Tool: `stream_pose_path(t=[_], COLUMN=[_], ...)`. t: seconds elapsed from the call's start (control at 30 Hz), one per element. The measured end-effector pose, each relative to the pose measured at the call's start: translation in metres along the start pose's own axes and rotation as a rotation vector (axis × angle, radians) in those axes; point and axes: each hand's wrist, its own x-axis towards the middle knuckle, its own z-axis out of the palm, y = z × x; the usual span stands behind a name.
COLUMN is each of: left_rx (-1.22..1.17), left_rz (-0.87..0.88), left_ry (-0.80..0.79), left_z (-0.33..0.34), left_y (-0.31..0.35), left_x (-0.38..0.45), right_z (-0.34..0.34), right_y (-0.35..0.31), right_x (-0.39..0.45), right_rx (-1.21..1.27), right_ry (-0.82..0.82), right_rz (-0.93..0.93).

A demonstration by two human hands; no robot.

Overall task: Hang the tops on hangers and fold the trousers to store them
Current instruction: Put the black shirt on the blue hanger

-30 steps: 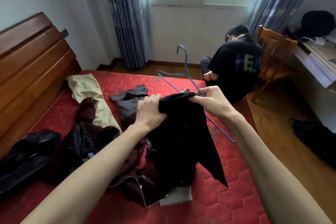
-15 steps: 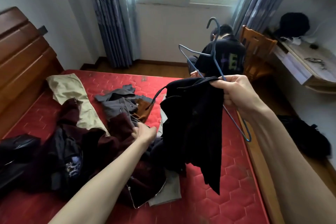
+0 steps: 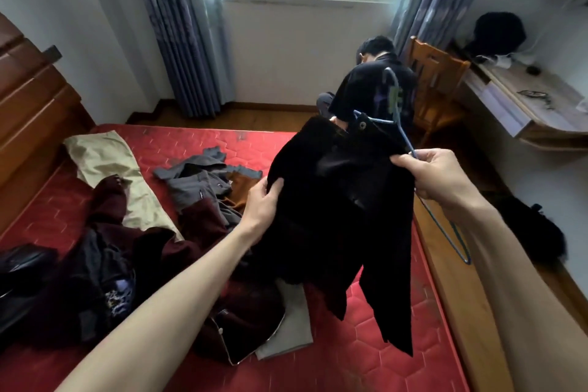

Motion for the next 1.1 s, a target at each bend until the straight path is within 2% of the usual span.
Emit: stream_pose_path(t=[0.17,0.27,0.33,0.47,0.57,0.67,0.73,0.87,0.97,1.1], left_rx=[-0.037,0.164,0.348,0.37,0.389,0.435,0.478,0.565,0.469,0.531], left_rz=[0.091,0.152,0.206,0.303,0.319,0.31,0.317,0.382,0.338,0.266], left_ry=[-0.098,-0.235,-0.354,-0.439,-0.448,-0.413,-0.395,-0.368,-0.212,-0.104], left_z=[-0.002,0.002,0.011,0.026,0.029,0.022,0.014,0.011,0.024,0.036], left_y=[0.055,0.06,0.058,0.071,0.079,0.075,0.069,0.053,0.05,0.046], left_x=[0.017,0.008,-0.004,-0.021,-0.025,-0.025,-0.021,-0.019,-0.012,-0.003], right_z=[0.038,0.053,0.063,0.088,0.101,0.102,0.099,0.095,0.092,0.072], right_y=[0.061,0.072,0.064,0.035,0.026,0.026,0.022,-0.002,-0.021,-0.049], right_x=[-0.009,-0.018,-0.021,-0.021,-0.016,-0.016,-0.015,-0.021,-0.027,-0.031], right_rx=[-0.232,-0.227,-0.186,-0.167,-0.252,-0.411,-0.446,-0.346,-0.293,-0.26], right_ry=[-0.029,-0.051,-0.145,-0.409,-0.446,-0.387,-0.253,-0.023,0.033,0.112], right_rz=[0.08,0.054,-0.046,-0.178,-0.177,-0.207,-0.273,-0.363,-0.374,-0.418])
